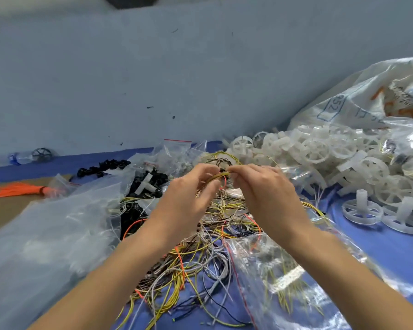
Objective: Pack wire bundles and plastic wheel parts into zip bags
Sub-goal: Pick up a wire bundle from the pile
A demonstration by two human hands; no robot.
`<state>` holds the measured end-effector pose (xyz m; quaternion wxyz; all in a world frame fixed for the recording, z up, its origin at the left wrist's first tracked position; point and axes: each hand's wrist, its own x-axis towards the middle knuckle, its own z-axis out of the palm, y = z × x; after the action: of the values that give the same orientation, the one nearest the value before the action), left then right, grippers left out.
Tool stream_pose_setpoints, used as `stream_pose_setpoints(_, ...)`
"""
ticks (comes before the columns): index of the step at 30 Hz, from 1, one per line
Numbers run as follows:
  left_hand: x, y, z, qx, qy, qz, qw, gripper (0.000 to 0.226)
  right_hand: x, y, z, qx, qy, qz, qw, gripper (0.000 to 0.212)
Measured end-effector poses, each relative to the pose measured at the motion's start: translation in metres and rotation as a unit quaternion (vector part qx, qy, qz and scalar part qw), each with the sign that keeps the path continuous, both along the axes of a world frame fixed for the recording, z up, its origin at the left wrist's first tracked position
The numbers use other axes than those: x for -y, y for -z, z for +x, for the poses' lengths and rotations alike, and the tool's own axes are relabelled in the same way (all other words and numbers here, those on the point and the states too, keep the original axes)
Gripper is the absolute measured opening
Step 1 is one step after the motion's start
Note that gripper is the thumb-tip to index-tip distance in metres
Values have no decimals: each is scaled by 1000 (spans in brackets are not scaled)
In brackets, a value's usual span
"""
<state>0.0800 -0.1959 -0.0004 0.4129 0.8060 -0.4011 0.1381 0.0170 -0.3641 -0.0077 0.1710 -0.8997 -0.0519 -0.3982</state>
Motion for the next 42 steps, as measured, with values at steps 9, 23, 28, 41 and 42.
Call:
stream_pose_setpoints(9, -34, 6, 3, -25, -54, -8, 998, 23, 5, 1, 0, -158, -181, 347, 907, 21)
stream_pose_setpoints(23, -35, 1, 6, -224, 10, -101, 969, 25, 23, 4, -7, -310, -424, 567, 635, 32)
stream_pose_setpoints(28, -41, 1, 10, -228, -22, -139, 963, 24, 25, 8, -5, -309, -350, 549, 694, 31)
stream_pose_setpoints(41, -36, 7, 6, -188, -42, -157, 969, 22, 16, 19, -3, -363, -170, 331, 854, 50)
stream_pose_setpoints(42, -36, 7, 5, -159, -44, -138, 977, 22, 16, 17, -3, -329, -165, 331, 869, 57)
